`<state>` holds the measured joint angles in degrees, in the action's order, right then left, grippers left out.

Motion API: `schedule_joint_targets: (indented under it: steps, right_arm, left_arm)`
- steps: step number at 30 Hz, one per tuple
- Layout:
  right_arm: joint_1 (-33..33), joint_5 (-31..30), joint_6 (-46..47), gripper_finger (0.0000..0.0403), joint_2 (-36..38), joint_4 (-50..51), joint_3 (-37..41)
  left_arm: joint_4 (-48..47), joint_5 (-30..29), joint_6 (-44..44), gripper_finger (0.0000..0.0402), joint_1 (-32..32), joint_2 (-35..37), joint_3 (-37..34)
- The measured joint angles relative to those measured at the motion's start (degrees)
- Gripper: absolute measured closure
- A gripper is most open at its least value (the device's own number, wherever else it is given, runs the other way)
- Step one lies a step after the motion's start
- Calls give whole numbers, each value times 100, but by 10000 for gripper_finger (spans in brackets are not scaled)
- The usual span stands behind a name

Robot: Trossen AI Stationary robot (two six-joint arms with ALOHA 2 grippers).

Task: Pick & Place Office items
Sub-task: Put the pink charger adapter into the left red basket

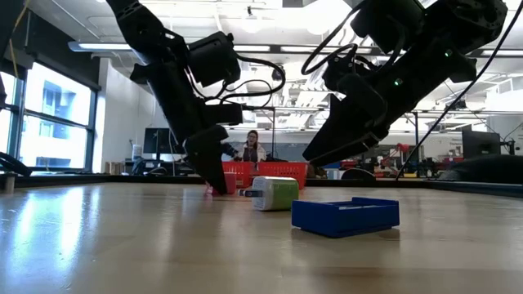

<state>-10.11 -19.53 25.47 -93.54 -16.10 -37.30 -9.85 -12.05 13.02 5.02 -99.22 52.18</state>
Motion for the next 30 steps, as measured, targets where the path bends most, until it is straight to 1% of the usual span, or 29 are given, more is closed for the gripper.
schedule_joint_targets:
  steps: [13, 21, 30]
  right_arm:
    - [0, 0, -13, 30, -2, 1, 0]
    - [0, 0, -17, 30, -2, 5, 0]
    - [0, 0, -20, 30, -2, 17, 0]
  left_arm:
    - [3, -33, 95, 166, 15, 1, 0]
    - [372, -10, 55, 166, 45, -360, 24]
    - [476, 4, 100, 168, 46, -402, 20]
